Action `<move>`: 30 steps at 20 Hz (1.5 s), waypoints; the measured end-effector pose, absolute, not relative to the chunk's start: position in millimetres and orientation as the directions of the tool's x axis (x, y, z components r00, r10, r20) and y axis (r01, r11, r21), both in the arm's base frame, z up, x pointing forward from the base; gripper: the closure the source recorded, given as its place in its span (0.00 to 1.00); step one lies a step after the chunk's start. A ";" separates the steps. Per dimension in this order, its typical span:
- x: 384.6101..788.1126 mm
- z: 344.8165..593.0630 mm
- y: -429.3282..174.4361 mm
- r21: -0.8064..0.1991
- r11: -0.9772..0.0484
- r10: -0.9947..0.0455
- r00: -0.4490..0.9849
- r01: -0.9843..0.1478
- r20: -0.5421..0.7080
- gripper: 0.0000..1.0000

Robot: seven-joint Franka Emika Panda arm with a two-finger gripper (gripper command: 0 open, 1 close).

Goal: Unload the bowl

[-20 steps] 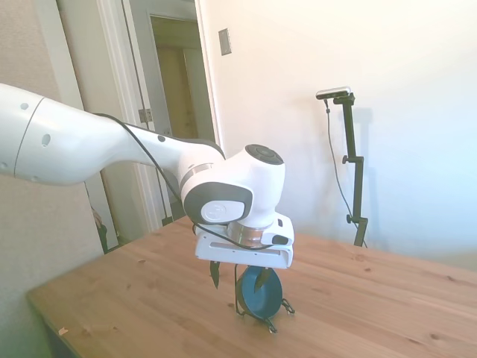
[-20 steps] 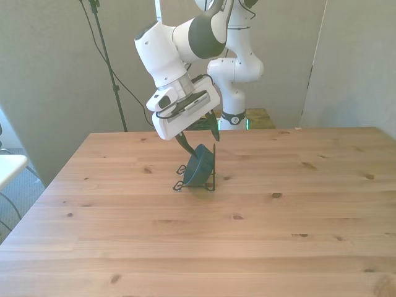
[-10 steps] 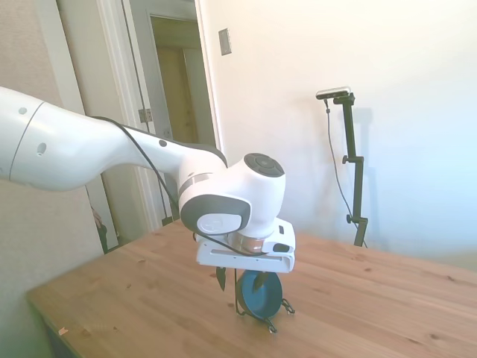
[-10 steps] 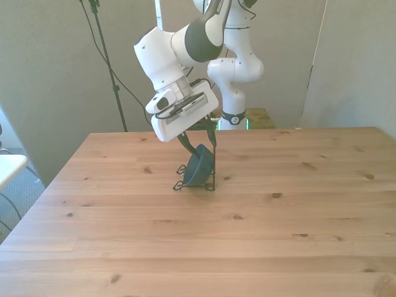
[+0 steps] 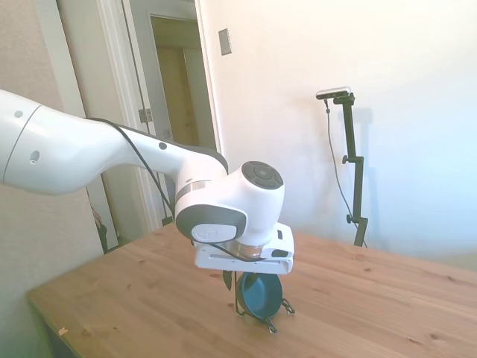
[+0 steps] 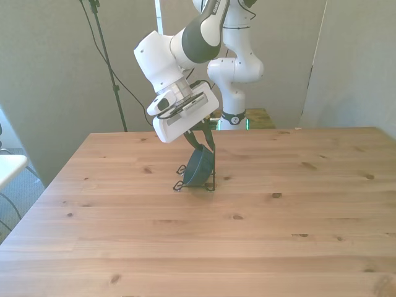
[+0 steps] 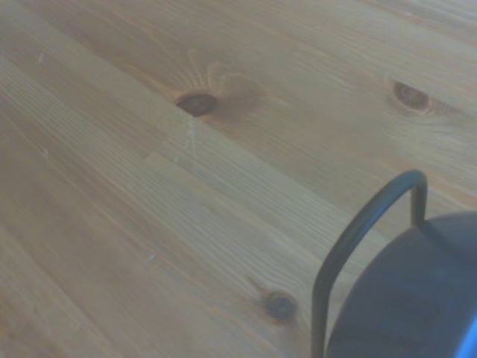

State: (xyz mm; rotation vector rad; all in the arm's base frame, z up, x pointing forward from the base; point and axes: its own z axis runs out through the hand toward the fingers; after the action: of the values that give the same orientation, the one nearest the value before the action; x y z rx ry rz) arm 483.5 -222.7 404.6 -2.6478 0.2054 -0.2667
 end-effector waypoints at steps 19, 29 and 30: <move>412.5 456.6 -234.3 -0.564 -0.825 -0.203 0.950 -0.037 0.236 1.00; 391.5 429.3 -143.0 -0.517 -0.854 -0.021 0.990 0.056 0.142 1.00; 393.9 422.7 -133.4 -0.507 -0.860 -0.010 0.993 0.050 0.113 1.00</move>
State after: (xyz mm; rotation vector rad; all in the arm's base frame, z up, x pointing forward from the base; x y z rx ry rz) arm 393.9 -133.4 422.7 -2.6025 -0.0281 -0.1515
